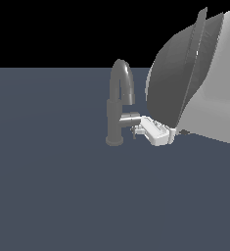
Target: Turn on the faucet by rotating a designated handle.
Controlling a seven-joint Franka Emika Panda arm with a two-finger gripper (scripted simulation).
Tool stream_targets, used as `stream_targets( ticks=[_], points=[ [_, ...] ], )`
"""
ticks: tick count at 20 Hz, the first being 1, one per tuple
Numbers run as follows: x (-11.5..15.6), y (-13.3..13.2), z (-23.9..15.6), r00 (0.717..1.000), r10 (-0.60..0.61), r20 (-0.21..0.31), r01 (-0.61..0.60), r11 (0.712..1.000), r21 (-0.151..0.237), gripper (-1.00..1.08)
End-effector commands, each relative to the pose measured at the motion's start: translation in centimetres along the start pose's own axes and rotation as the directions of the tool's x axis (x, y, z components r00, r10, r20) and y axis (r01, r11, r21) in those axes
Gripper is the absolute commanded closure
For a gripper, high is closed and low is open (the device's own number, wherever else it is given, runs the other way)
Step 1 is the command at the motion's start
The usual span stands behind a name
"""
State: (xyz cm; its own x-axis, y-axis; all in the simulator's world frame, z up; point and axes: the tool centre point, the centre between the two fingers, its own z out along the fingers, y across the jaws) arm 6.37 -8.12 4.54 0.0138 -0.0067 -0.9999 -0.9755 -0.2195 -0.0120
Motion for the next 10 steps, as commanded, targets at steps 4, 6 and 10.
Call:
stream_targets(
  ticks=[4, 6, 10],
  points=[
    [0.82, -0.24, 0.65, 1.000, 0.011, 0.008, -0.011, 1.000, -0.007, 1.08],
    [0.88, -0.35, 0.67, 1.000, 0.012, 0.008, -0.012, 1.000, -0.007, 1.08],
    [0.98, -0.48, 0.72, 1.000, 0.013, 0.008, -0.013, 1.000, -0.007, 1.08]
  ],
)
